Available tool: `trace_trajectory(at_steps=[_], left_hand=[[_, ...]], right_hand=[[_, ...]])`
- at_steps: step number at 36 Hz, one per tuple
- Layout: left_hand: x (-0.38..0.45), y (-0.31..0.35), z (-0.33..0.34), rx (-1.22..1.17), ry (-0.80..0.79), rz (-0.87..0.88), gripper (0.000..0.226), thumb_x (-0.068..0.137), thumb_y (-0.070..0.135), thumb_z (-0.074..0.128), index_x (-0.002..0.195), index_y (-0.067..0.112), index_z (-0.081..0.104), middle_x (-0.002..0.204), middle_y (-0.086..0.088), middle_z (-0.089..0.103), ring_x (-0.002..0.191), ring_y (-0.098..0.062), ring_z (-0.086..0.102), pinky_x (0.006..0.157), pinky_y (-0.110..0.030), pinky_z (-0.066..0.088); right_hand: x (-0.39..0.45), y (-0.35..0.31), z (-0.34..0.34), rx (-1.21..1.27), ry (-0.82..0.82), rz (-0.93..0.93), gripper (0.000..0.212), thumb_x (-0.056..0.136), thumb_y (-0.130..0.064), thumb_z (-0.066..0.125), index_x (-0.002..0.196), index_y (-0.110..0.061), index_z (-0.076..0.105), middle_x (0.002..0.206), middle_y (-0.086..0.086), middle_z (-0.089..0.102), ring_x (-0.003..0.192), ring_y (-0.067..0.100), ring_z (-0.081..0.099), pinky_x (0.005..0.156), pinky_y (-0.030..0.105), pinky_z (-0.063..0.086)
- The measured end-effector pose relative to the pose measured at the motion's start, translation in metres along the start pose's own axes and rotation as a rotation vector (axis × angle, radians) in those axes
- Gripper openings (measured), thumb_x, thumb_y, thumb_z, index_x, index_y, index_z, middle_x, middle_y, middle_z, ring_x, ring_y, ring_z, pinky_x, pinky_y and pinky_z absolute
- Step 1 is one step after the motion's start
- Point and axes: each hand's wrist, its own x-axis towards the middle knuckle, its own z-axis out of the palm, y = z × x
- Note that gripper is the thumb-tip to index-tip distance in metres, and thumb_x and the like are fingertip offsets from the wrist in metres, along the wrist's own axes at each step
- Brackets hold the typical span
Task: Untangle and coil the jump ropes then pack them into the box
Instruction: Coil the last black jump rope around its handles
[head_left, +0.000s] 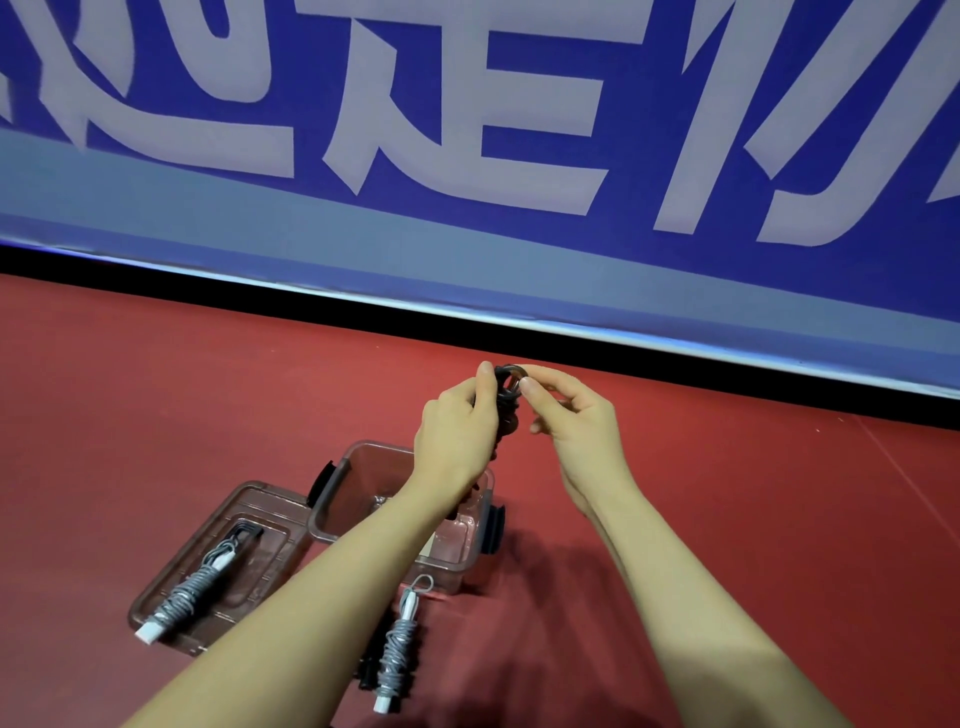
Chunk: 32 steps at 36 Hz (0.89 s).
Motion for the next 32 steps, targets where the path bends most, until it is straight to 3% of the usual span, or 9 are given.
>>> trace_trajectory(at_steps=[4, 7, 10, 15, 21, 23, 28, 32], left_hand=[[0.0005, 0.0002, -0.0005, 0.002, 0.006, 0.007, 0.065, 0.086, 0.063, 0.018, 0.076, 0.020, 0.066, 0.060, -0.002, 0.066, 0.063, -0.029, 0.064, 0.069, -0.047, 0.053], [0.0013, -0.0013, -0.0004, 0.028, 0.009, 0.006, 0.065, 0.084, 0.065, 0.018, 0.071, 0.021, 0.063, 0.059, -0.002, 0.065, 0.064, -0.030, 0.064, 0.069, -0.047, 0.053], [-0.0010, 0.0003, -0.0009, 0.087, 0.011, 0.006, 0.058, 0.092, 0.058, 0.019, 0.069, 0.023, 0.059, 0.063, -0.001, 0.065, 0.071, -0.030, 0.064, 0.073, -0.043, 0.052], [-0.0041, 0.0060, -0.0032, 0.219, 0.029, 0.031, 0.046, 0.099, 0.043, 0.020, 0.077, 0.022, 0.054, 0.076, -0.002, 0.067, 0.080, -0.027, 0.060, 0.073, -0.037, 0.045], [-0.0052, 0.0055, -0.0019, 0.220, 0.040, 0.074, 0.040, 0.101, 0.032, 0.020, 0.075, 0.014, 0.045, 0.072, -0.002, 0.060, 0.076, -0.030, 0.053, 0.065, -0.035, 0.037], [-0.0036, 0.0048, -0.0026, 0.222, 0.037, 0.083, 0.046, 0.101, 0.036, 0.018, 0.072, 0.016, 0.047, 0.073, -0.002, 0.063, 0.077, -0.030, 0.056, 0.068, -0.037, 0.040], [-0.0001, 0.0006, -0.0026, 0.010, 0.007, -0.012, 0.074, 0.085, 0.072, 0.021, 0.067, 0.012, 0.061, 0.058, -0.003, 0.064, 0.058, -0.023, 0.058, 0.065, -0.040, 0.049], [-0.0031, 0.0066, -0.0048, -0.291, -0.206, -0.093, 0.063, 0.085, 0.071, 0.038, 0.074, 0.017, 0.067, 0.056, -0.003, 0.056, 0.050, -0.020, 0.050, 0.055, -0.036, 0.046]], right_hand=[[0.0015, -0.0011, 0.0010, 0.102, -0.027, 0.044, 0.022, 0.088, -0.001, 0.061, 0.101, -0.018, 0.067, 0.082, 0.002, 0.061, 0.066, 0.005, 0.055, 0.058, 0.020, 0.045], [0.0013, -0.0016, 0.0012, 0.099, -0.017, 0.075, 0.005, 0.088, -0.004, 0.062, 0.091, -0.008, 0.063, 0.074, 0.001, 0.066, 0.061, 0.007, 0.058, 0.059, 0.022, 0.045], [0.0006, 0.0002, 0.0001, 0.058, 0.003, 0.083, 0.004, 0.087, -0.008, 0.064, 0.084, -0.011, 0.065, 0.069, -0.005, 0.066, 0.064, 0.007, 0.057, 0.059, 0.021, 0.044], [0.0007, 0.0010, -0.0006, 0.024, -0.033, 0.109, 0.013, 0.087, -0.012, 0.064, 0.080, -0.019, 0.071, 0.073, -0.012, 0.069, 0.063, -0.002, 0.053, 0.063, 0.020, 0.039], [0.0044, 0.0000, 0.0011, 0.094, -0.012, 0.153, 0.012, 0.085, -0.004, 0.064, 0.077, -0.011, 0.069, 0.068, -0.005, 0.064, 0.055, -0.002, 0.049, 0.062, 0.020, 0.036], [0.0050, -0.0008, 0.0000, 0.067, -0.020, 0.150, 0.012, 0.085, -0.003, 0.064, 0.077, -0.011, 0.068, 0.069, -0.003, 0.063, 0.060, 0.002, 0.051, 0.063, 0.021, 0.038], [0.0061, -0.0035, -0.0016, 0.013, -0.061, 0.119, 0.016, 0.083, 0.000, 0.064, 0.074, -0.012, 0.066, 0.074, -0.001, 0.065, 0.071, 0.012, 0.056, 0.068, 0.024, 0.043], [0.0057, -0.0051, -0.0031, 0.009, -0.058, 0.092, 0.017, 0.081, 0.005, 0.064, 0.073, -0.010, 0.066, 0.073, 0.002, 0.065, 0.074, 0.015, 0.058, 0.076, 0.028, 0.049]])
